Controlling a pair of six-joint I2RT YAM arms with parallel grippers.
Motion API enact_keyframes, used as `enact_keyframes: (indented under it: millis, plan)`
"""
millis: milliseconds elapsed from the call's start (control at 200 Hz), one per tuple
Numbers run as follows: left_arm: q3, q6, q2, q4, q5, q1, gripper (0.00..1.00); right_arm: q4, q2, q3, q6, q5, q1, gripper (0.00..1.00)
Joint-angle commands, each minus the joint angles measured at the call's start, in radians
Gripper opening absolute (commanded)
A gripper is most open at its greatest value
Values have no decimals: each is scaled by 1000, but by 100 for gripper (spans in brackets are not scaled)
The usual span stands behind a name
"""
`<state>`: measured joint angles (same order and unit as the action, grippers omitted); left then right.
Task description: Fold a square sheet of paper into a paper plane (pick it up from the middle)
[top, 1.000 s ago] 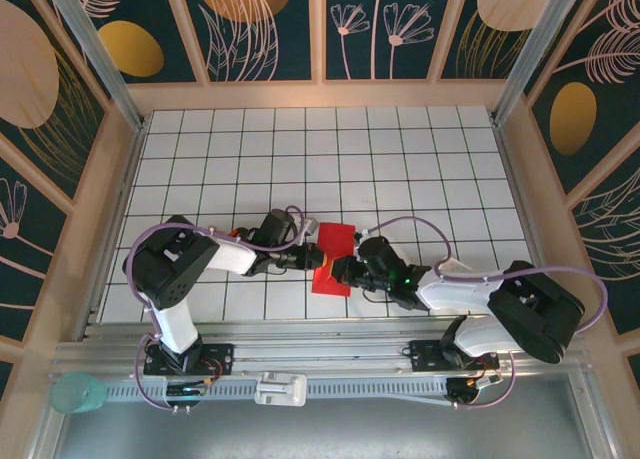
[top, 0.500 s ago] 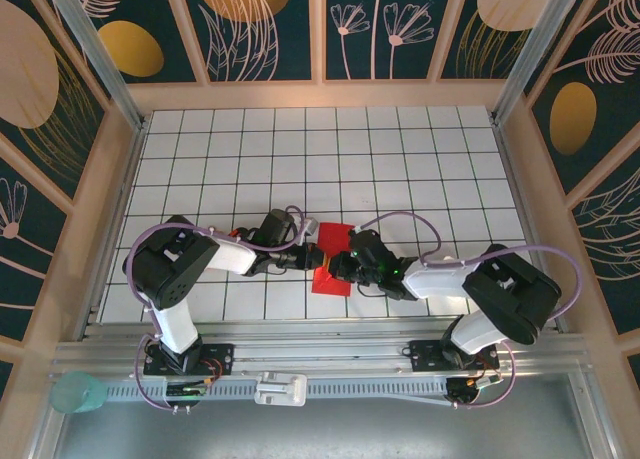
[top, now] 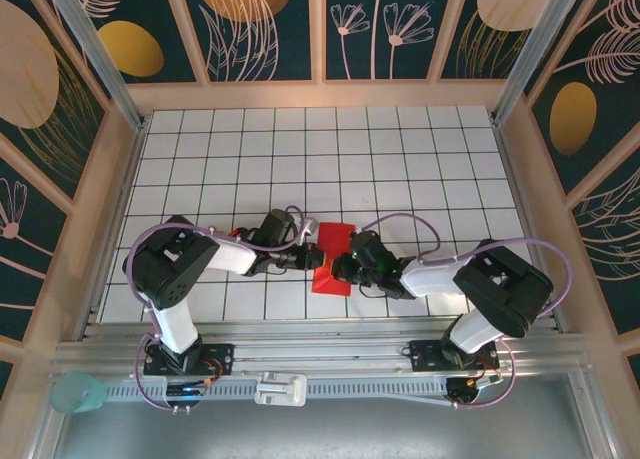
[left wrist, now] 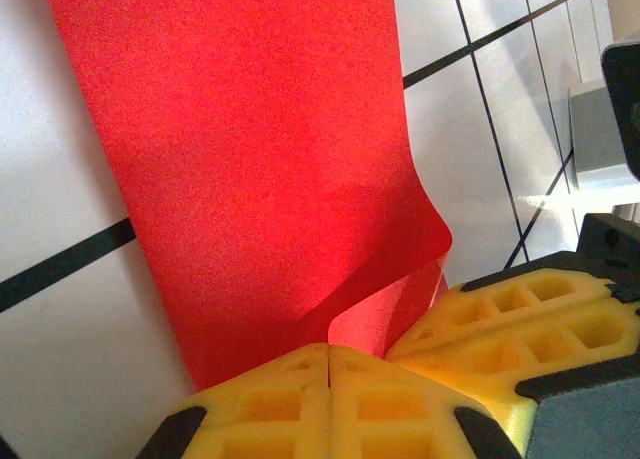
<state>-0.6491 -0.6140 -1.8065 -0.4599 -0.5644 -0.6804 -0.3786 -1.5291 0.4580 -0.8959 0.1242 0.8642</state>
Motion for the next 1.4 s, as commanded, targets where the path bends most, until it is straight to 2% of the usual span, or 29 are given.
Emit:
enact_keyframes:
  millis: [0, 290, 585, 656, 791, 891, 1016, 1181, 1256, 1391]
  plan:
    - [18, 31, -65, 112, 127, -6, 0, -7, -21, -22, 6, -18, -9, 2]
    - [-5, 38, -43, 140, 133, -7, 0, 2, -28, -40, 2, -18, -8, 2]
    - [-20, 26, 87, 200, 164, -7, 34, 2, -29, -65, 0, -21, -9, 1]
    - [-10, 20, 162, 219, 183, -6, 43, -1, -32, -68, -1, -20, -8, 1]
    - [51, -24, 284, 231, 195, -7, 51, -3, -35, -67, -1, -20, -8, 1]
    - [137, -88, 373, 191, 138, -14, 45, 0, -36, -65, 1, -21, -8, 1]
    - [219, -132, 441, 154, 74, -45, 24, 3, -38, -62, 3, -21, -8, 1]
    - [198, -125, 380, 121, 21, -101, 4, 7, -41, -58, 8, -24, -8, 1]
    - [174, -124, 338, 100, 14, -114, 0, 7, -41, -56, 6, -23, -8, 1]
    - [137, -112, 270, 94, 7, -129, 0, 13, -40, -53, 8, -24, -8, 1]
